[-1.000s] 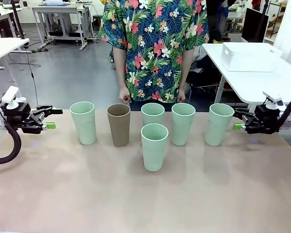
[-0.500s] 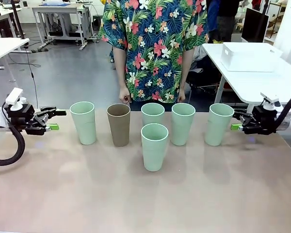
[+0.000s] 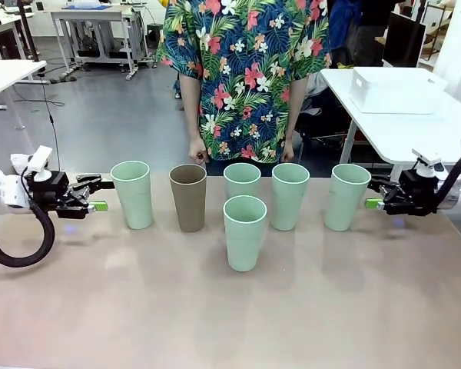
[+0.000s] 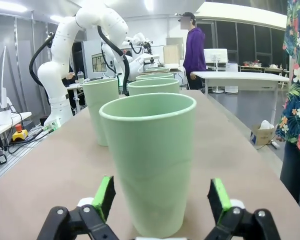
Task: Stack the cups and store them in the basket.
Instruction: Pick up two Reusable plastic cups , one in each hand.
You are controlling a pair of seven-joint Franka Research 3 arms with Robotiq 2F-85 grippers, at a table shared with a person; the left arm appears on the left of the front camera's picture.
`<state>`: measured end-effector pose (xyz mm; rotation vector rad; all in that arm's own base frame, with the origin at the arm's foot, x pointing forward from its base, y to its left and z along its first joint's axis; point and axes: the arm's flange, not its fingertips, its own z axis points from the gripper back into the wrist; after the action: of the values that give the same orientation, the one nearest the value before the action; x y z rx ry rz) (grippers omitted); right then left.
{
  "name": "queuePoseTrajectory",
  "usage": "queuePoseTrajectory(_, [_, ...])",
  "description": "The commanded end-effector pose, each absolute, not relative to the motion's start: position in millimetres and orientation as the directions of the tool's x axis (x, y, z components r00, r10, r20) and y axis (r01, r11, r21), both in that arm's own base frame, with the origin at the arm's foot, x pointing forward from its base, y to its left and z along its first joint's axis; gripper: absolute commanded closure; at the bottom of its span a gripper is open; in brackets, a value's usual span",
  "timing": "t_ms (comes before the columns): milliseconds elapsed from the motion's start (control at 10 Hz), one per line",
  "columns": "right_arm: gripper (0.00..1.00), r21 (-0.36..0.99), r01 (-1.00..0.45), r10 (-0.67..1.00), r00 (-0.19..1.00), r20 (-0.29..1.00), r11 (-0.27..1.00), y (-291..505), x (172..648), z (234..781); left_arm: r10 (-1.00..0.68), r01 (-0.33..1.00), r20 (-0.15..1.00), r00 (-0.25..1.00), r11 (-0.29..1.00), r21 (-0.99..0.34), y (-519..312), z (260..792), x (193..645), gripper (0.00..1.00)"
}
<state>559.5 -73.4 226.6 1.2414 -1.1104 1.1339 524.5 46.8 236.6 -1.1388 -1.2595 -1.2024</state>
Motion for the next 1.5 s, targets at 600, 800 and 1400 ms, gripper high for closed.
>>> queuePoseTrajectory(600, [0.0, 0.075, -0.995, -0.015, 0.074, 0.997, 0.06, -59, 550, 224, 0.002, 0.993, 0.998, -0.056, 0.108, 0.055, 22, 231, 530, 0.0])
queuePoseTrajectory(800, [0.0, 0.077, -0.995, -0.017, 0.076, 0.997, 0.064, -53, 550, 221, 0.006, 0.992, 0.999, -0.049, 0.114, 0.048, 15, 230, 533, 0.0])
queuePoseTrajectory(1400, [0.0, 0.082, -0.994, -0.031, 0.08, 0.996, 0.079, -45, 548, 218, 0.002, 0.993, 0.999, -0.032, 0.115, 0.031, 1, 227, 535, 0.0])
